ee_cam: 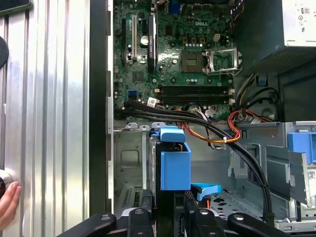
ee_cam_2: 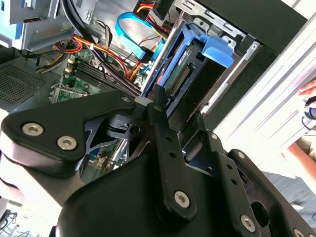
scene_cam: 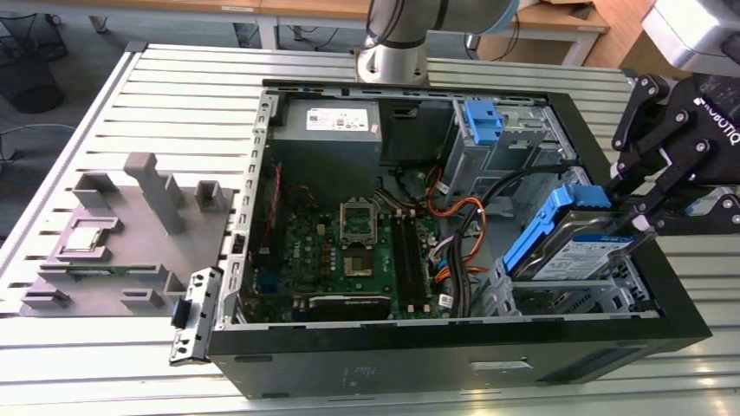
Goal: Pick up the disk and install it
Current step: 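Insert the disk into the insertion slot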
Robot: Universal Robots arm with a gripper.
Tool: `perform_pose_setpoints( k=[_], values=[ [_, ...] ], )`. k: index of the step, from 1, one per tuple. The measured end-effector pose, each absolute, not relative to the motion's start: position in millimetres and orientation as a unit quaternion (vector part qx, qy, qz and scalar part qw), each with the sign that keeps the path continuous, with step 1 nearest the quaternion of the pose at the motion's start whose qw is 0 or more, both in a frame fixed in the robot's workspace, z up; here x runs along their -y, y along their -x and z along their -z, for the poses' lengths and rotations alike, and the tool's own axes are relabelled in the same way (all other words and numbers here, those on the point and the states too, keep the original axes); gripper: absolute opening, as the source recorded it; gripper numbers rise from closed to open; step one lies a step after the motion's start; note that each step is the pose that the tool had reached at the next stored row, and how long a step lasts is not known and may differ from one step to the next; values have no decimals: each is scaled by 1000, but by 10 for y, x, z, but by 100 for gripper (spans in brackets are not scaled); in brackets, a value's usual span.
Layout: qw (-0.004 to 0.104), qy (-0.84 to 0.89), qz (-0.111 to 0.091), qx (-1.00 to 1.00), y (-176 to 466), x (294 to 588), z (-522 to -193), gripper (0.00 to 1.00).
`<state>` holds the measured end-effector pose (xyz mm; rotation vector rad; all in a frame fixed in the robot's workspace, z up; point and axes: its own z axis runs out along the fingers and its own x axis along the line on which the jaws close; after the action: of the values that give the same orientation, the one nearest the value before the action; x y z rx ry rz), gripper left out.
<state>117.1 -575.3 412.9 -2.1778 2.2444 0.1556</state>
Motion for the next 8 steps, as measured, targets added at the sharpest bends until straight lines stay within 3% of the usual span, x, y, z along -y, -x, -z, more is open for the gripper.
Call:
perform_pose_setpoints(
  k=[8],
  values=[
    [5, 696, -50, -717, -1171, 5754, -4022, 35]
  ],
)
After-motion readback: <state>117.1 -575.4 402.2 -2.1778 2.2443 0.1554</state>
